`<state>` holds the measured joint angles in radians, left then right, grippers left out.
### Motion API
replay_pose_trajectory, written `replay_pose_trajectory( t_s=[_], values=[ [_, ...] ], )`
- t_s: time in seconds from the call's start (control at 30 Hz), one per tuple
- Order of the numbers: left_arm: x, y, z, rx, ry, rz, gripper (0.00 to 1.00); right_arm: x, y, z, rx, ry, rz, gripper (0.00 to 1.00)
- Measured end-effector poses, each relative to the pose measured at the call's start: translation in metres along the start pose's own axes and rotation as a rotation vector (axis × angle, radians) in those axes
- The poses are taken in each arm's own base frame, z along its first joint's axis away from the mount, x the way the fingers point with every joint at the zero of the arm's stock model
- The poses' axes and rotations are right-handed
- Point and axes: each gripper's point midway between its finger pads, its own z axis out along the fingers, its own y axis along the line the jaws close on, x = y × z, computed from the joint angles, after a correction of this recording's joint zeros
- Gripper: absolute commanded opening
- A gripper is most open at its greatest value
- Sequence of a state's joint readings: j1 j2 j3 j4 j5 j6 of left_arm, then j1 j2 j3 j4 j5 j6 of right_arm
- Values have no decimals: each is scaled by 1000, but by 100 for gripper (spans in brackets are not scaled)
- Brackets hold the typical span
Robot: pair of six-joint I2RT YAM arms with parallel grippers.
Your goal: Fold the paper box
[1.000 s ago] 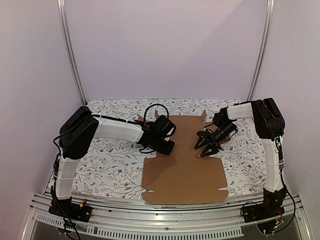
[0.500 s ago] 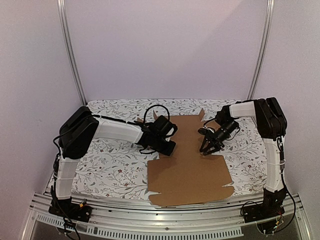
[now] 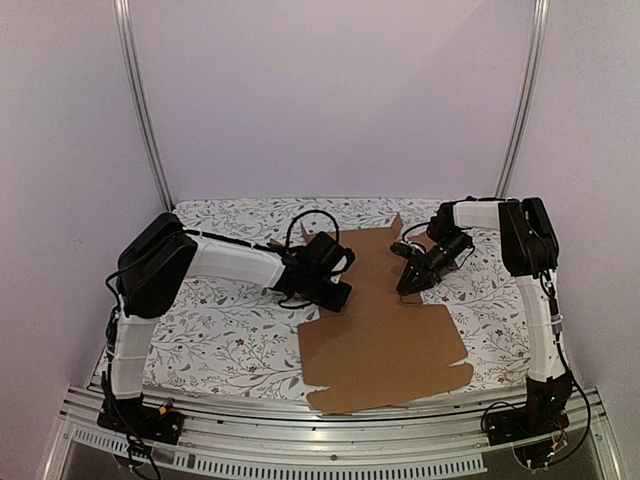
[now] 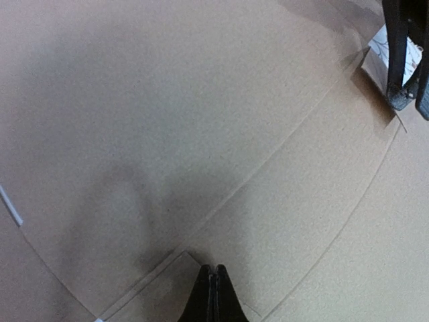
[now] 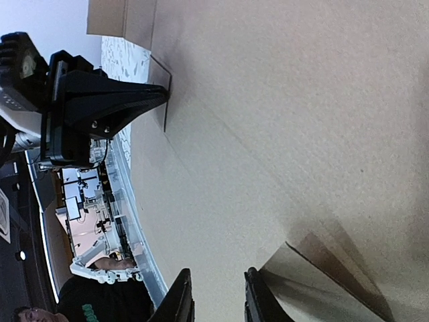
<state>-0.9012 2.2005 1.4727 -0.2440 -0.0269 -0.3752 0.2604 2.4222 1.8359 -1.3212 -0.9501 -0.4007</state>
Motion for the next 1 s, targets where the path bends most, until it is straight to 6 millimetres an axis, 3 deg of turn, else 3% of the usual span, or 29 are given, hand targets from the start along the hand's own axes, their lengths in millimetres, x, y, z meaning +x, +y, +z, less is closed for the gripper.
replay_pose_trajectory(
  t_s=[0.27, 0.5, 0.83, 1.0],
  values=[
    [0, 1, 0, 0, -4, 0, 0, -3, 17, -8, -43, -33, -192, 26],
    [0, 1, 0, 1, -9, 0, 0, -7, 45, -54, 9, -131, -289, 21],
    [0, 1, -1, 3, -14, -1, 0, -2, 21, -76, 71, -155, -237, 10],
    [0, 1, -1, 3, -15, -1, 0, 23, 2, -73, 141, -95, -98, 2]
  ],
)
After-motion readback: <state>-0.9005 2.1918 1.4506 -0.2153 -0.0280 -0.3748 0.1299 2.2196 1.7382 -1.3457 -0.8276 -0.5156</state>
